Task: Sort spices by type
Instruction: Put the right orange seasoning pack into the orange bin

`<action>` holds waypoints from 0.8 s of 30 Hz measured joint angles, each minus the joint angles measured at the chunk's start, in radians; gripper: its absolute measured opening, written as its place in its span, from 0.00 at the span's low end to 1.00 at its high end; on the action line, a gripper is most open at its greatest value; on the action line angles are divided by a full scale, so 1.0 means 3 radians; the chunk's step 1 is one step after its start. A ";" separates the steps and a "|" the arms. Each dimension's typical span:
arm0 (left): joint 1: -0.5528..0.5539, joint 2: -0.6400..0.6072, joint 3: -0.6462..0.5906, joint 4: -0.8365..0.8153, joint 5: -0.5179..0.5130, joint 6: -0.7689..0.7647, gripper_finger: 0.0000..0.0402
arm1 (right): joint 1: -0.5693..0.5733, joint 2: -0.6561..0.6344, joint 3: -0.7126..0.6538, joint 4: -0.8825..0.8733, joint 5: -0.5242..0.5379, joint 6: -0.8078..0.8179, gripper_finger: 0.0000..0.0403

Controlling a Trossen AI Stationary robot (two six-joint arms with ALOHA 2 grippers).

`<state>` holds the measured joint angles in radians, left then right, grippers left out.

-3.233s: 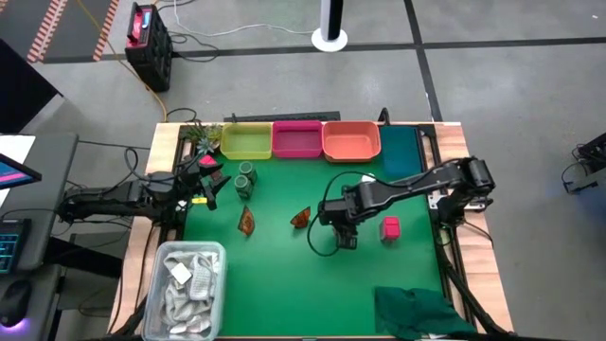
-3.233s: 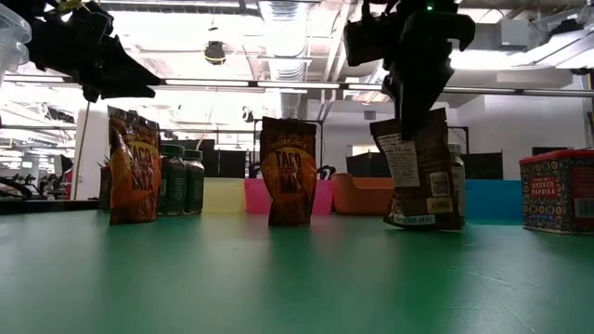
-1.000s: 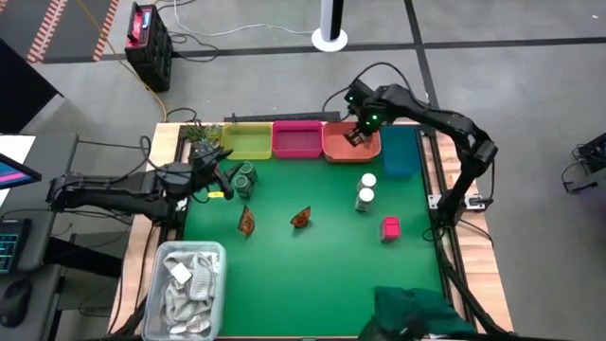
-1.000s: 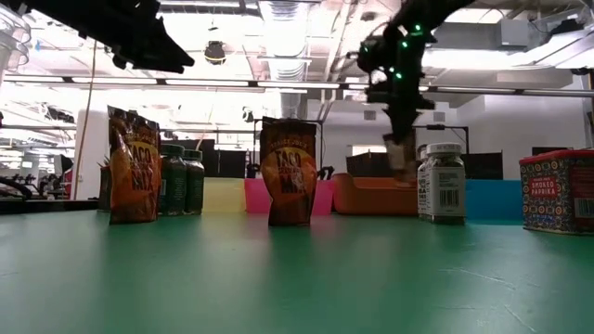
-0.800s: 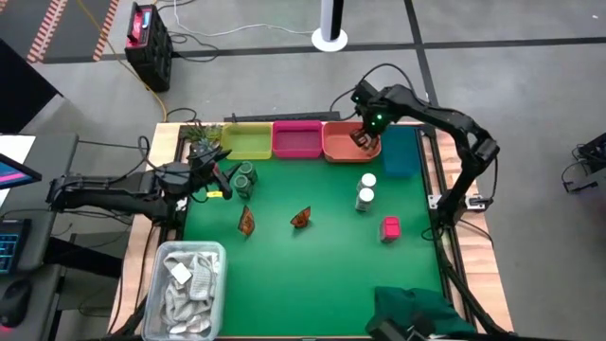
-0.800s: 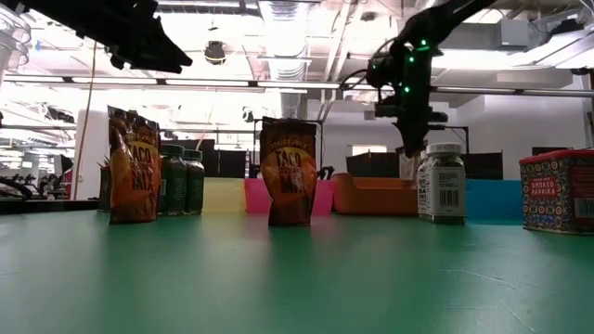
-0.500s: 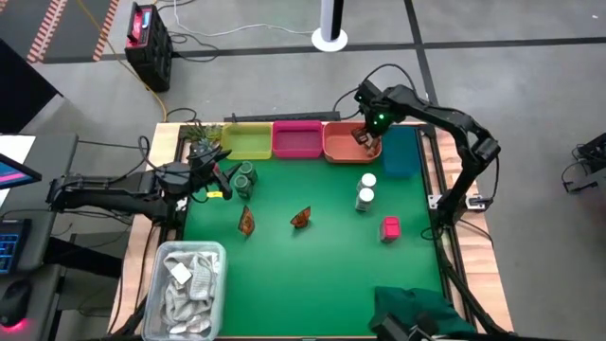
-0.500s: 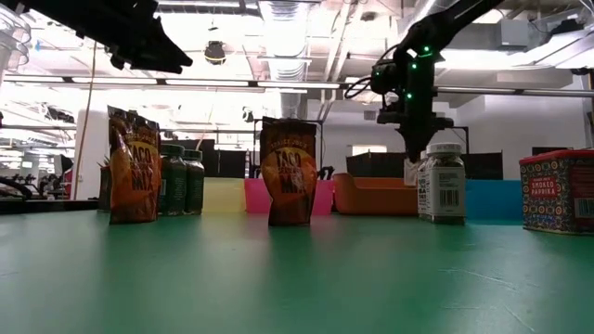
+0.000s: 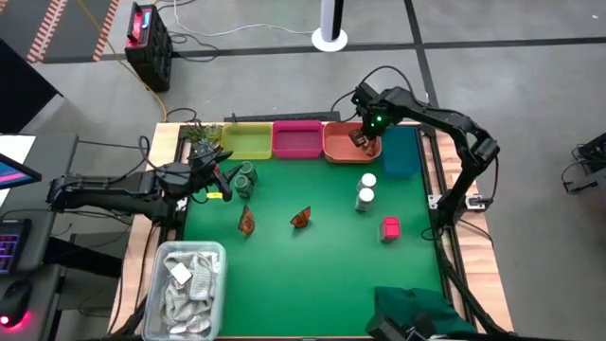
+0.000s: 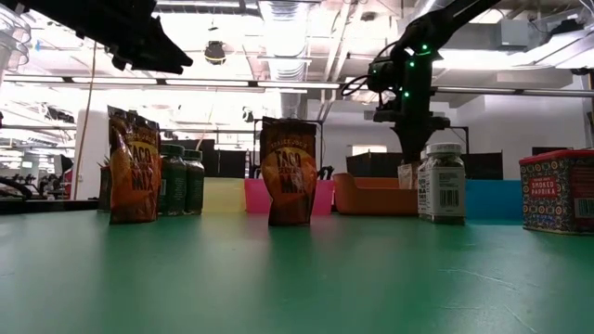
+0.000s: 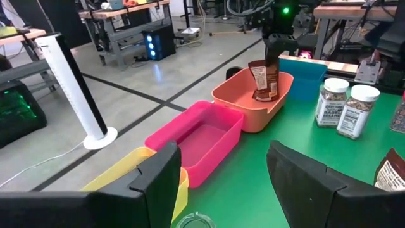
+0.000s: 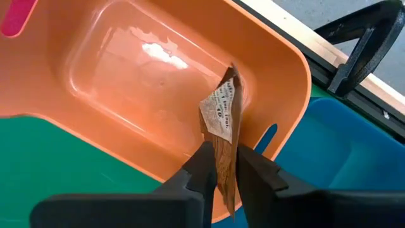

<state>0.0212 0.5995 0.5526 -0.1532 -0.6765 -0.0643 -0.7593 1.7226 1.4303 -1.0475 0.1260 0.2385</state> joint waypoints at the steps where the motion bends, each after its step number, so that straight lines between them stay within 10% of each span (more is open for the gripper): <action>1: 0.0000 -0.0001 0.0000 0.0000 0.0000 0.0000 0.56 | 0.0000 0.0000 0.0000 0.0004 0.0000 0.0000 0.24; 24: 0.0000 0.0000 0.0000 -0.0053 0.0003 0.0000 0.56 | -0.0047 -0.0001 0.0497 -0.0130 0.0024 -0.0276 0.54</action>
<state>0.0212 0.5995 0.5526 -0.1691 -0.6758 -0.0642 -0.7733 1.7222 1.5796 -1.0864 0.1331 0.1556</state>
